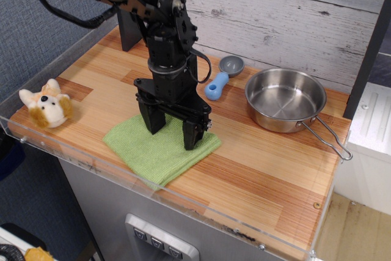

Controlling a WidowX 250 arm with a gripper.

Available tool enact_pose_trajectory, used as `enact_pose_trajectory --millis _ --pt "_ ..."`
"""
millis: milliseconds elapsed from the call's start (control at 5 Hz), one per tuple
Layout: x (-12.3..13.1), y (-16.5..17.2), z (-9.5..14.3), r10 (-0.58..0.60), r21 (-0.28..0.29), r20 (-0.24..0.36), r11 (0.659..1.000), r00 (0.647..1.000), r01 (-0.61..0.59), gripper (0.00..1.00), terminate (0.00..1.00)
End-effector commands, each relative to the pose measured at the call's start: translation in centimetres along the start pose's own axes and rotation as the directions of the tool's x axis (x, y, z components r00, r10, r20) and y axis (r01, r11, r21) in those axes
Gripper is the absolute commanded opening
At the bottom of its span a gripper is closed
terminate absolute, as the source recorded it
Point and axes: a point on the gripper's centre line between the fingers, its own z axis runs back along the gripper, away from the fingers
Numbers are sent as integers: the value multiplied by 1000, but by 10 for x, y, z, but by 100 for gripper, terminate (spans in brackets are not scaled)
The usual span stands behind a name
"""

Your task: Move the green cloth at the left edge corner of the table.

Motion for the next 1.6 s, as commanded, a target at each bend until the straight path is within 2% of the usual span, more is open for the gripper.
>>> enact_pose_trajectory --millis 0,200,400,800,1200,1400 --pt "5 26 10 50 59 55 997 997 -54 100 0" --pt "10 42 16 95 78 87 992 992 -102 100 0" --pt "19 53 18 144 71 94 986 985 -151 100 0" --pt "52 84 16 197 85 129 974 972 -209 100 0" --pt "58 89 4 207 85 96 973 974 -216 100 0" --pt "76 101 3 210 92 116 971 971 -222 100 0"
